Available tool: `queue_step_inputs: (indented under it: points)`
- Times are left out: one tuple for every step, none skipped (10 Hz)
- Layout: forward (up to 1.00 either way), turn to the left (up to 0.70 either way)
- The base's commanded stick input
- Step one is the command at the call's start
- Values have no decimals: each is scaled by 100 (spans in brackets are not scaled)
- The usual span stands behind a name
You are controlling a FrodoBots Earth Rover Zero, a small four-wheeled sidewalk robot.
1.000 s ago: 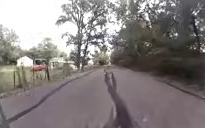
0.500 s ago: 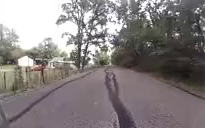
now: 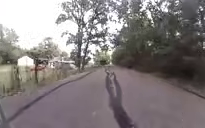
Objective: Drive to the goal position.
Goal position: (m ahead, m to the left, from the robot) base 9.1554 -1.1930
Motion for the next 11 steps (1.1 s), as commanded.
queue_step_inputs:
  points:
    - [70, 0]
    - [70, 0]
    - [70, 0]
    - [70, 0]
    - [70, 0]
    - [70, 0]
    - [70, 0]
    - [70, 0]
    - [70, 0]
    - [70, 0]
    - [70, 0]
